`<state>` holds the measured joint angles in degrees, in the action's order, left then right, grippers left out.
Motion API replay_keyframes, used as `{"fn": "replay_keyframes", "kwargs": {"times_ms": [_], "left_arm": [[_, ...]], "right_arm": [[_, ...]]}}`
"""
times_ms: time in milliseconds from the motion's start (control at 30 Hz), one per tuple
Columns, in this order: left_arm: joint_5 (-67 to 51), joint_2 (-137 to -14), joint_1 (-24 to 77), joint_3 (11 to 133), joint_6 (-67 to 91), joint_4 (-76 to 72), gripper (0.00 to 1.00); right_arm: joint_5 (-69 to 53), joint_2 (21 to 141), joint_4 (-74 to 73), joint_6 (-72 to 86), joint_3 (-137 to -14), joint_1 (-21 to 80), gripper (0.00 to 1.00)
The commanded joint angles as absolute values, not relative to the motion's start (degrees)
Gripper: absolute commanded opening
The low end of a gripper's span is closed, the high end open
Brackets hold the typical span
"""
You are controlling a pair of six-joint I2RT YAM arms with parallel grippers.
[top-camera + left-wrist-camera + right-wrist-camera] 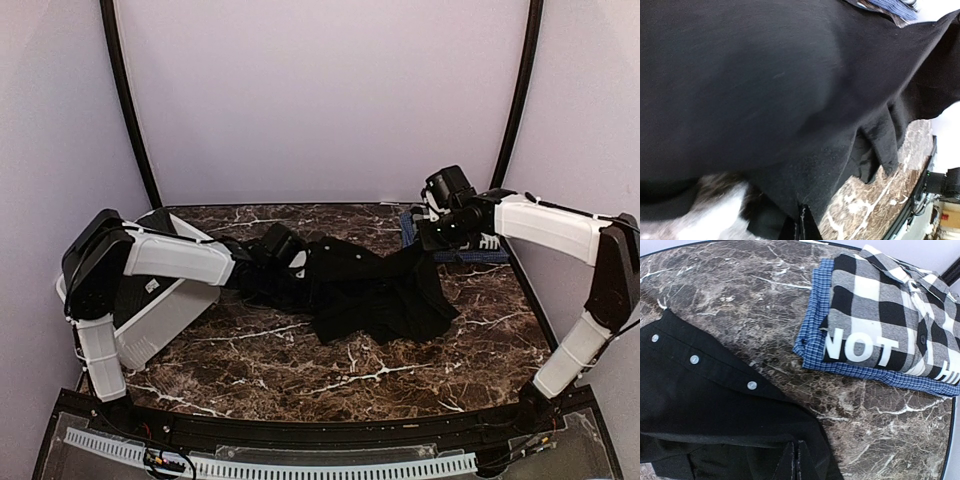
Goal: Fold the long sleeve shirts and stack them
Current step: Pick up the crumpled shirt from the center of the board, then place the crumpled shirt at the center of the board.
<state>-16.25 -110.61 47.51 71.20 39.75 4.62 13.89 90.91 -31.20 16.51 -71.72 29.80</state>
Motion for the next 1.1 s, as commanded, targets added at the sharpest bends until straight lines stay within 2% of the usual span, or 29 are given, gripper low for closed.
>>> {"fn": "replay_keyframes", "kwargs": {"times_ms": [0,300,567,767,867,1067], "left_arm": [[-9.8,-100.2,46.2,68.1,40.0,12.5,0.00],[-2.9,-79.7,34.0,63.6,36.6,27.9,0.00],[-2.4,-76.7,23.3,73.9,30.2,35.3,0.00],[-3.6,-86.3,21.5,93.9,26.3,37.6,0.00],[-3.2,-92.7,20.6,108.3,24.9,39.6,0.00],[-8.2,-103.8,17.8,132.7,23.3,42.9,0.00]], "right_arm": [[13.9,92.0,-28.5,15.1,-72.2,25.9,0.00],[14.9,93.2,-29.4,13.4,-68.5,22.3,0.00],[11.2,88.9,-29.6,15.0,-60.1,22.2,0.00],[5.6,83.7,-30.3,16.5,-56.1,23.0,0.00],[5.8,80.8,-30.8,17.1,-55.1,23.1,0.00],[1.5,77.6,-32.6,16.7,-58.1,23.1,0.00]]}}
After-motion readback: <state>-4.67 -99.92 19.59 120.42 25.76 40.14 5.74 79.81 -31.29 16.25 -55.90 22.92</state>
